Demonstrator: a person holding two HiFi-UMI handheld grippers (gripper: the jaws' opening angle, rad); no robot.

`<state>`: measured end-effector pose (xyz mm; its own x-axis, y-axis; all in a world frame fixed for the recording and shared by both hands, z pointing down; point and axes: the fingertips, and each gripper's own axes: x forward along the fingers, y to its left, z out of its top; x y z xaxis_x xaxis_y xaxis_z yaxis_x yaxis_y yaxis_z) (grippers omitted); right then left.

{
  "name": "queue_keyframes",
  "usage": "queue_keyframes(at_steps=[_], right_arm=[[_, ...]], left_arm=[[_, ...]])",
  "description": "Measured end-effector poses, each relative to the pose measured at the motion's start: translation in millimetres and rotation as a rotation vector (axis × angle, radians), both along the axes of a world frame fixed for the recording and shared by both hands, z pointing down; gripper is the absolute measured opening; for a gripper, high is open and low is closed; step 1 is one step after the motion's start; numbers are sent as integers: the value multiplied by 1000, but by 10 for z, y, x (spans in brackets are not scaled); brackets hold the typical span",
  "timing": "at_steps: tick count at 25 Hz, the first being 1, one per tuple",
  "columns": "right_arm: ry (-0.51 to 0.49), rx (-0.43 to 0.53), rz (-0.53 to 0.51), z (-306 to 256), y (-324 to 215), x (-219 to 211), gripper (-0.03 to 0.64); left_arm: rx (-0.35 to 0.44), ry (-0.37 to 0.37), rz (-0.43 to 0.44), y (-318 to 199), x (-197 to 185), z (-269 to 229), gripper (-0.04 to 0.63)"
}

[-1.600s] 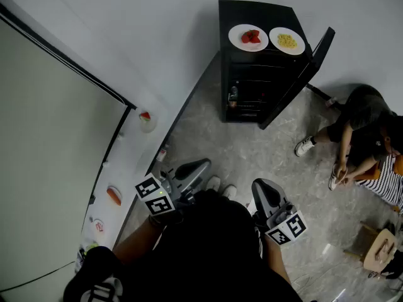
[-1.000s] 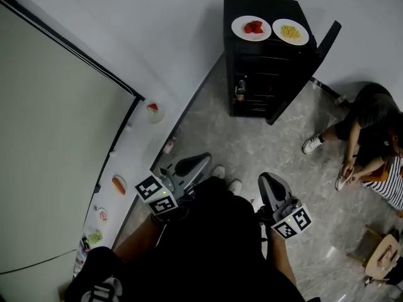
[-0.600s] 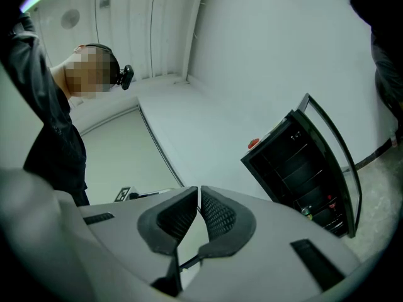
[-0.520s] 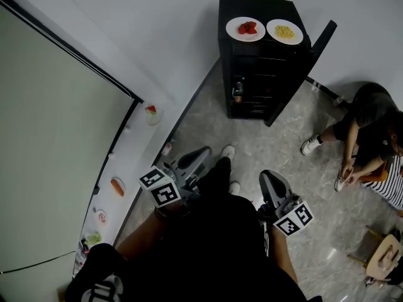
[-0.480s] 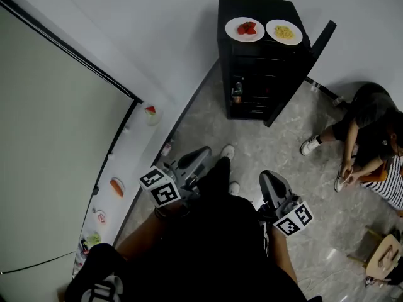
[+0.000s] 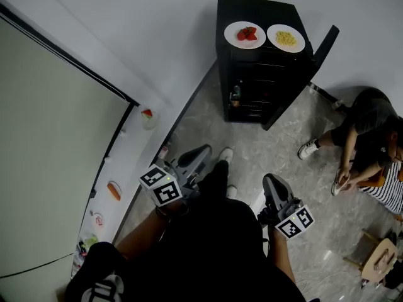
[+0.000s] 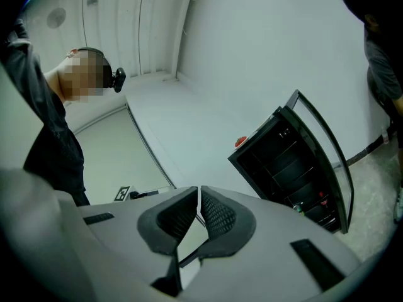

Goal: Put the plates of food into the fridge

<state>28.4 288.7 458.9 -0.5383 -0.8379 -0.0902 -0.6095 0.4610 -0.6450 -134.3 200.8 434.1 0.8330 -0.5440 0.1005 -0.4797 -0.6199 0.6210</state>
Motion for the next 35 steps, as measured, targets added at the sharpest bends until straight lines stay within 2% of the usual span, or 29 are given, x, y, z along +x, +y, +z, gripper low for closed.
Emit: queue_keyframes(at_steps=[7,13,16,24,32,35], right_arm=[[0,-25,-8,-11,-582,21,35],[9,-36,11,-45,-1099,98,35],[1,-29,19,-92,-1377,130,35],[-18,-89,27,-12,-2118,111,35],[-31,-111,49,-4,-2727,101,35],[-46,-120,76,9,-2827,169,35]], left_arm=[[-11,77,-12,-585,79,-52,25],[-9,93,6,-1144,204,-63,25],[-34,129,4,-1437,239,-71,25],[-101,129,38,-2111,298,63,25],[-123,157,123,-2635,437,110,25],[-126,159,129,-2774,455,121,25]])
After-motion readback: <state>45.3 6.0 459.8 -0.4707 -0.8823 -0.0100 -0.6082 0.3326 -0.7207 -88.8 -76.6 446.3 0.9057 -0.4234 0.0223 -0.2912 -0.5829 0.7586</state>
